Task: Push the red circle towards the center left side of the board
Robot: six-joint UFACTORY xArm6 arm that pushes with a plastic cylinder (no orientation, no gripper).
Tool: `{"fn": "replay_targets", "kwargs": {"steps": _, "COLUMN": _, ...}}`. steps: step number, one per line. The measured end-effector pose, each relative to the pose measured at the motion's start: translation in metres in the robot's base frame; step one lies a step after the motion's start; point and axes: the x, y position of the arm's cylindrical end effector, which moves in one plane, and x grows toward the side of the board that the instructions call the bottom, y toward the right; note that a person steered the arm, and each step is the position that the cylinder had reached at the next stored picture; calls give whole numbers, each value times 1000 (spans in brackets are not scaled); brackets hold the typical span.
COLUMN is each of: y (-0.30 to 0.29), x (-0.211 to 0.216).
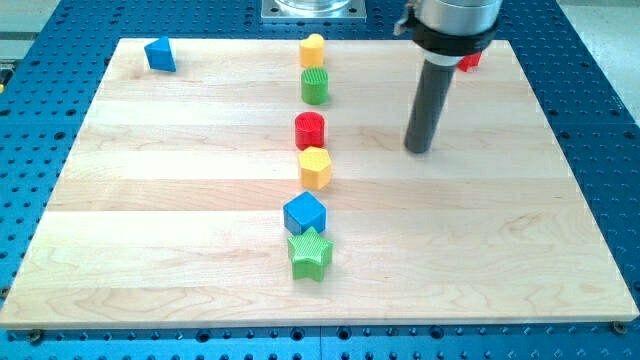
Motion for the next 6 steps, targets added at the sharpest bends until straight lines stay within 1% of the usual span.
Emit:
{"fn": "replay_targets", "kwargs": {"steps": 1, "y": -53, "x": -12}}
{"fn": "replay_targets", "kwargs": {"steps": 2, "y": -133, "x": -13}}
{"fn": "replay_targets", "kwargs": {"steps": 3, "y": -142, "x": -9}}
{"fn": "replay_targets", "kwargs": {"steps": 4, "y": -185, "x": -17}}
{"fn": "replay_targets", "kwargs": {"steps": 5, "y": -240, "x": 14}}
{"fn": "replay_targets", "kwargs": {"steps": 6, "y": -251, "x": -5}}
